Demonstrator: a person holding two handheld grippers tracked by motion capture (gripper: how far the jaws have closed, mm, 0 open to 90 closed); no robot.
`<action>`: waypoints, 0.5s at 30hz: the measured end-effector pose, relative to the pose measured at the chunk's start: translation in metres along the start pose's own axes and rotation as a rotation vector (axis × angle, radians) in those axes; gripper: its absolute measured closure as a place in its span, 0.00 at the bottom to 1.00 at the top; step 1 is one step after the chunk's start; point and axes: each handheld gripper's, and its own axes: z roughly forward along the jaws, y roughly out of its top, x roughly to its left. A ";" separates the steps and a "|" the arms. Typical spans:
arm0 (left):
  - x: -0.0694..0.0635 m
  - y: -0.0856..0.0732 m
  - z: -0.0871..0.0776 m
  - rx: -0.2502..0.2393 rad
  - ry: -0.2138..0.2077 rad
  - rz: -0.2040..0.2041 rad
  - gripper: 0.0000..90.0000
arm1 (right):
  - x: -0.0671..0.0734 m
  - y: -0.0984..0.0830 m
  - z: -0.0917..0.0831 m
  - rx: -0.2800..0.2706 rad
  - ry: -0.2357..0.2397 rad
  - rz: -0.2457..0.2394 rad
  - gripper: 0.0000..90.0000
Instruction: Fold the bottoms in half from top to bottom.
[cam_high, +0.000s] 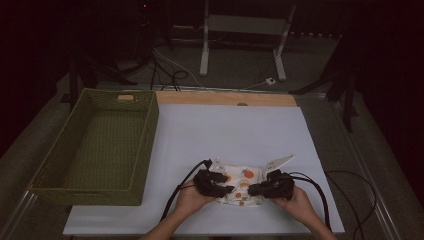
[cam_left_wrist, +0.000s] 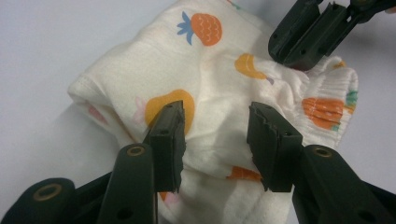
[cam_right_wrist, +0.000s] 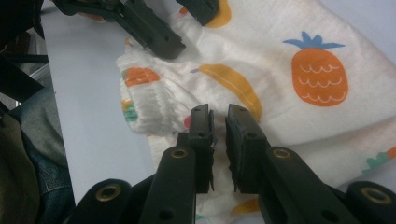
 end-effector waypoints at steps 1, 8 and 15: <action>0.000 0.000 0.000 0.000 0.000 0.000 0.64 | 0.000 0.000 0.000 -0.001 0.000 0.002 0.89; 0.000 0.002 -0.005 -0.007 -0.007 -0.005 0.61 | -0.001 0.002 -0.004 -0.006 -0.016 -0.001 0.84; 0.005 0.003 -0.014 -0.030 0.009 -0.029 0.56 | -0.005 0.004 -0.011 -0.020 -0.048 0.014 0.70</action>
